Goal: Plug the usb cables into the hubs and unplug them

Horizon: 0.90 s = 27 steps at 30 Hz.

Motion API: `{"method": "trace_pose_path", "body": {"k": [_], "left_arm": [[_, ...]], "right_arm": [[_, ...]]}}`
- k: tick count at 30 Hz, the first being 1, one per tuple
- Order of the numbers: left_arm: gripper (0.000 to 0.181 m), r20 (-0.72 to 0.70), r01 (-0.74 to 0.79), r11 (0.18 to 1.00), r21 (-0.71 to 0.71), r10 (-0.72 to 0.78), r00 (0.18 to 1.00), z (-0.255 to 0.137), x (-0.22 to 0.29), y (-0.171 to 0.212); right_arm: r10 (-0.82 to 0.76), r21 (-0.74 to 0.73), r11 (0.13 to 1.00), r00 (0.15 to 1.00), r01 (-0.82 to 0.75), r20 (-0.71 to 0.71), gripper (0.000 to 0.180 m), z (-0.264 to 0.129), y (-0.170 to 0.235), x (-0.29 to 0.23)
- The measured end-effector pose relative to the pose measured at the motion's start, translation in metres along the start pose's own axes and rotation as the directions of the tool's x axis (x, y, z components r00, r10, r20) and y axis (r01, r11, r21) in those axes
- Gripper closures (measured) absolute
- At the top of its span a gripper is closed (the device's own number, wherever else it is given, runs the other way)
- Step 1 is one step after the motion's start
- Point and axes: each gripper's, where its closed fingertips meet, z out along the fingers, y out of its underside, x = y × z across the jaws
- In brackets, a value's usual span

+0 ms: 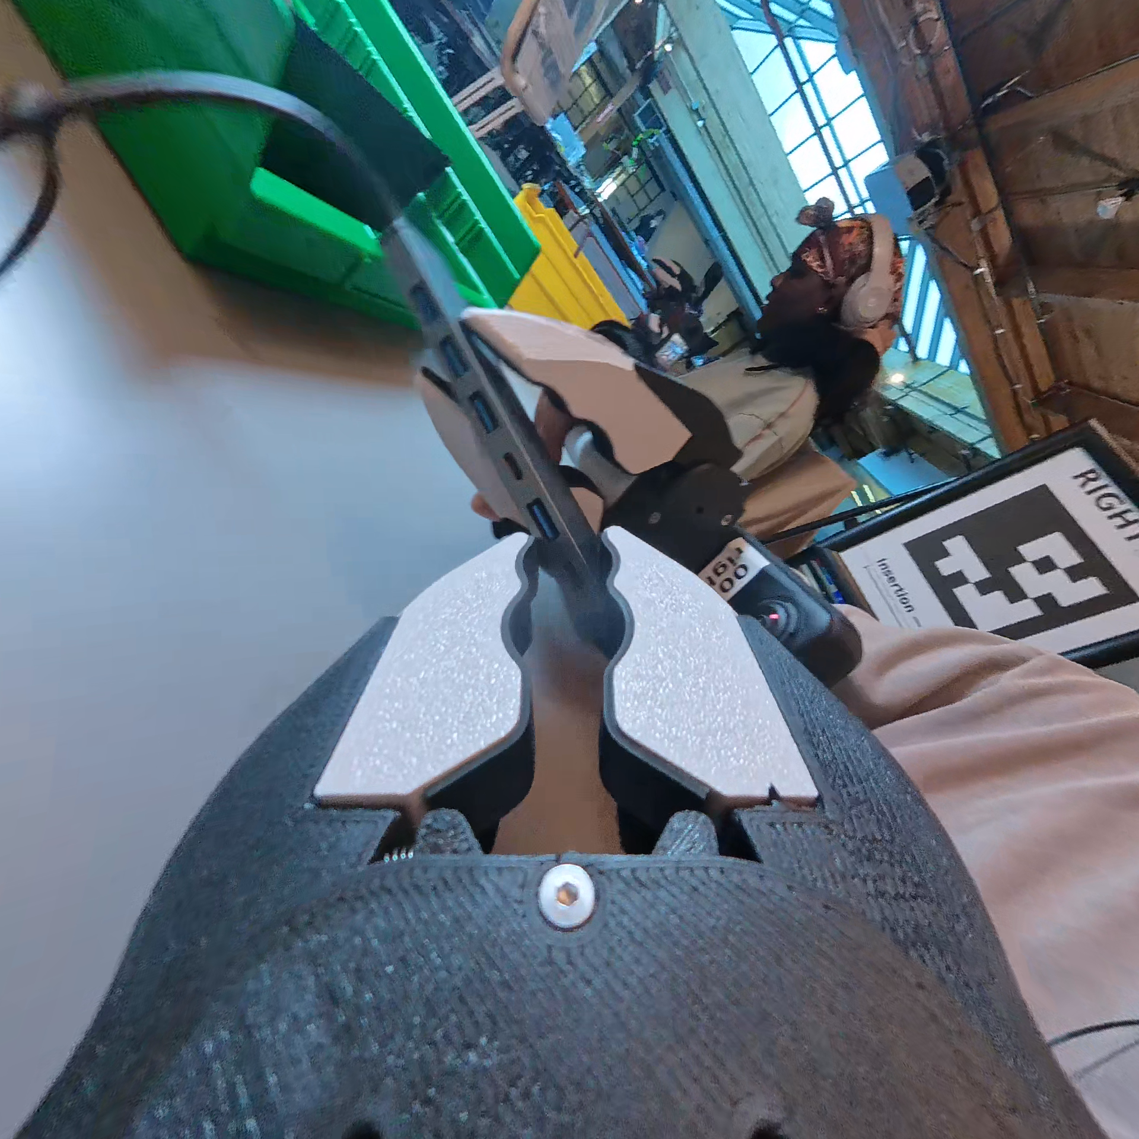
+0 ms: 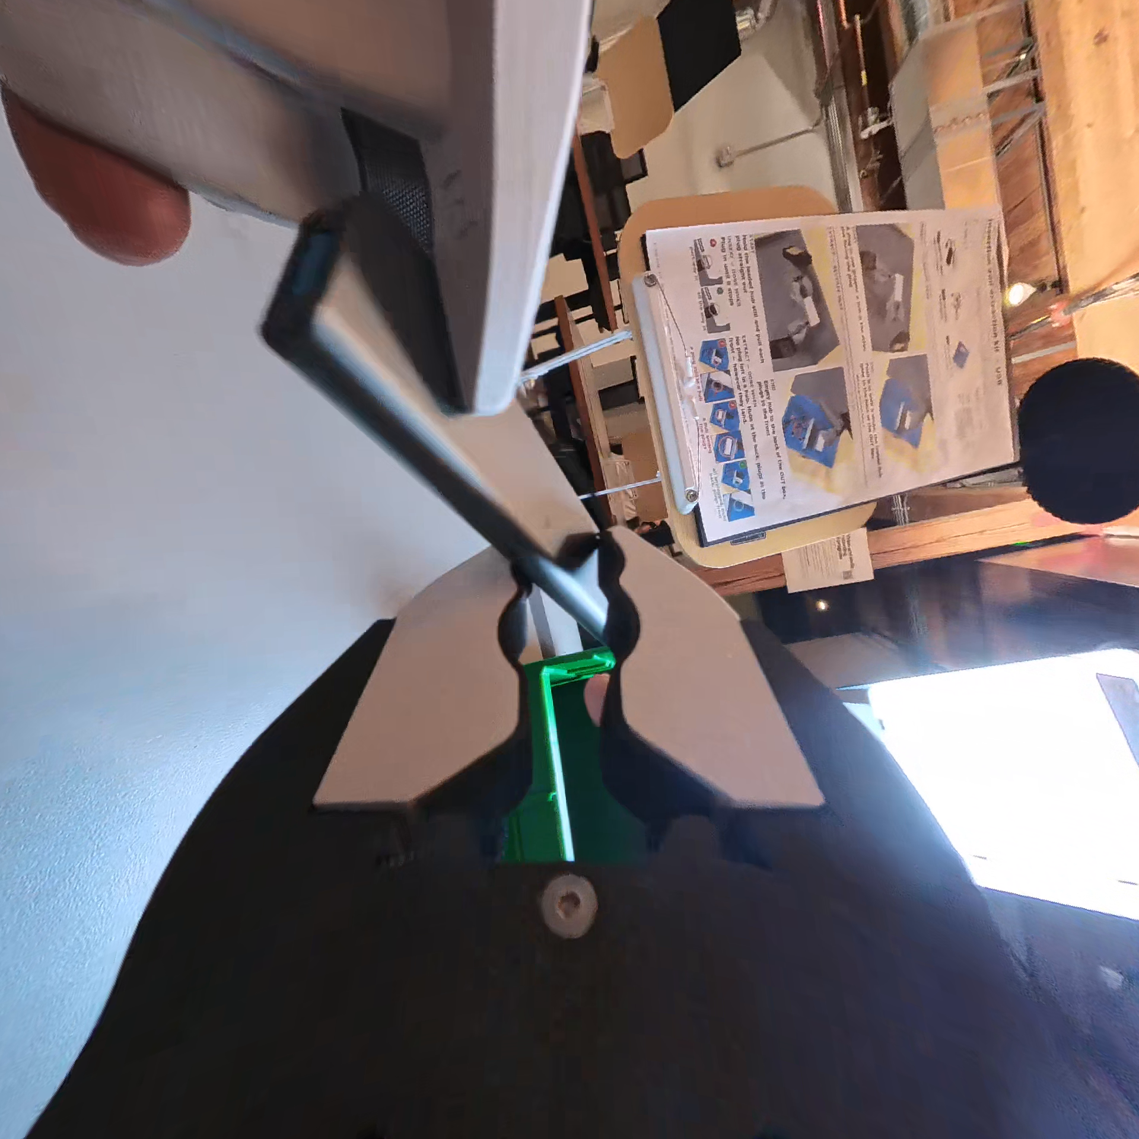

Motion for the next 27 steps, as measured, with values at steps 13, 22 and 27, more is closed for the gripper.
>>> {"method": "trace_pose_path", "body": {"k": [13, 22, 27], "left_arm": [[0.143, -0.171, -0.379, 0.915, 0.141, 0.399, 0.901, -0.031, 0.066, -0.038], [0.138, 0.095, -0.839, 0.519, -0.162, 0.855, 0.51, -0.04, 0.012, -0.028], [0.145, -0.16, -0.866, 0.45, -0.22, 0.859, 0.487, -0.01, 0.038, 0.032]], "right_arm": [[0.329, 0.218, 0.913, 0.938, -0.345, 0.107, 0.168, -0.029, -0.02, 0.025], [0.567, 0.311, 0.324, 0.446, -0.894, 0.692, 0.169, -0.081, -0.069, 0.051], [0.44, 0.253, 0.201, 0.319, -0.946, 0.84, 0.169, -0.1, -0.102, 0.037]]}}
